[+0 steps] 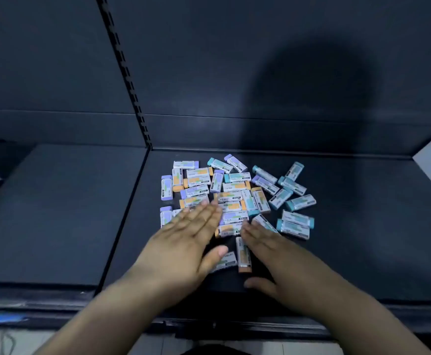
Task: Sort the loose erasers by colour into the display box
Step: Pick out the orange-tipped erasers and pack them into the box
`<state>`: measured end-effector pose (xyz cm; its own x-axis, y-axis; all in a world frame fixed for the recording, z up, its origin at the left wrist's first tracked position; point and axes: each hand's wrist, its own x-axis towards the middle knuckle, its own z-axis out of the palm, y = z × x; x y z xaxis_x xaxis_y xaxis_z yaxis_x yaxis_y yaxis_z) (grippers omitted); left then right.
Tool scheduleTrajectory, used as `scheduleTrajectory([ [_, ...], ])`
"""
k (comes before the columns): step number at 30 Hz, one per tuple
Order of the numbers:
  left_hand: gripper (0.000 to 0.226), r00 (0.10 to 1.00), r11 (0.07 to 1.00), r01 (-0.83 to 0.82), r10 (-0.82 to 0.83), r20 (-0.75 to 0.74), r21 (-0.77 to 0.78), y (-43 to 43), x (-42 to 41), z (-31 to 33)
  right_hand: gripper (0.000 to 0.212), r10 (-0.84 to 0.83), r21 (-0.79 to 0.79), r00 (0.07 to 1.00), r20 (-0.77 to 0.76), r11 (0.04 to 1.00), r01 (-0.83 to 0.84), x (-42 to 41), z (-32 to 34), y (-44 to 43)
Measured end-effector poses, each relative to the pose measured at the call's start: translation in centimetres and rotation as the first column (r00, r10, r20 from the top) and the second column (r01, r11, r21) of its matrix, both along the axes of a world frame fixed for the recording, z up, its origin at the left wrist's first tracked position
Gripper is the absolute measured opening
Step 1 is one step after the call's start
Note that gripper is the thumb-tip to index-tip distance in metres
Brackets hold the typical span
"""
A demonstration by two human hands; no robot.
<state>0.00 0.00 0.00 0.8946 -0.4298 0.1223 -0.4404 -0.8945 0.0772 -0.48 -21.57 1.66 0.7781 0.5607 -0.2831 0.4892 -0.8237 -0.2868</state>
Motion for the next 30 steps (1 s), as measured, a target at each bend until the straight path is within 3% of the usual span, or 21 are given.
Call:
scheduleTrajectory([
  [3, 0.066, 1.0, 1.0, -0.013, 0.013, -0.024, 0.025, -0.3, -0.3, -0.2, 0.082, 0.005, -0.025, 0.999, 0.036, 1.0, -0.004, 0.4, -0.7, 0.2],
  [6, 0.059, 1.0, 1.0, 0.02, -0.02, -0.022, 0.007, -0.5, -0.7, -0.9, 0.08, 0.0, -0.021, 0.967, 0.253, 1.0, 0.006, 0.4, -1.2, 0.6],
  [8, 0.057, 0.999, 0.999, 0.039, -0.039, -0.008, 0.004, -0.6, -0.9, -0.8, 0.064, -0.007, -0.023, 0.939, 0.343, 1.0, 0.016, 0.6, -1.7, 0.7],
  [10, 0.053, 0.997, 0.997, 0.079, -0.079, 0.005, -0.019, -0.8, -1.0, -0.7, 0.049, -0.023, 0.041, 0.923, 0.384, 0.999, 0.008, 0.3, -2.2, 0.8],
  [13, 0.048, 0.993, 0.988, 0.111, -0.114, -0.022, -0.11, -1.2, -1.0, -0.6, 0.051, -0.113, 0.198, 0.919, 0.378, 0.979, 0.039, -0.2, -1.8, 0.9],
  [15, 0.04, 0.99, 0.968, 0.107, -0.124, -0.063, -0.228, -1.7, -0.9, -0.3, 0.041, -0.23, 0.364, 0.943, 0.242, 0.922, 0.132, -0.3, -0.9, 1.2],
  [18, 0.034, 0.979, 0.891, -0.054, -0.042, -0.199, -0.45, -2.9, -0.7, 0.7, 0.023, -0.361, 0.528, 0.932, -0.02, 0.788, 0.317, 0.1, 0.3, 1.5],
  [21, 0.047, 0.964, 0.772, -0.193, 0.034, -0.263, -0.606, -3.6, -0.6, 1.1, 0.028, -0.468, 0.604, 0.871, -0.15, 0.654, 0.455, 0.9, 1.2, 2.1],
  [23, 0.061, 0.966, 0.735, -0.197, 0.031, -0.258, -0.649, -3.5, -0.5, 1.4, 0.034, -0.513, 0.609, 0.804, -0.301, 0.545, 0.576, 1.6, 1.6, 2.2],
  [26, 0.073, 0.969, 0.757, -0.13, -0.039, -0.243, -0.641, -3.0, -0.1, 1.6, 0.037, -0.481, 0.583, 0.738, -0.473, 0.458, 0.671, 2.4, 2.3, 2.7],
  [30, 0.073, 0.97, 0.768, -0.148, -0.01, -0.242, -0.623, -1.7, 0.4, 1.6, 0.033, -0.381, 0.59, 0.754, -0.535, 0.471, 0.656, 2.8, 2.1, 3.6],
])
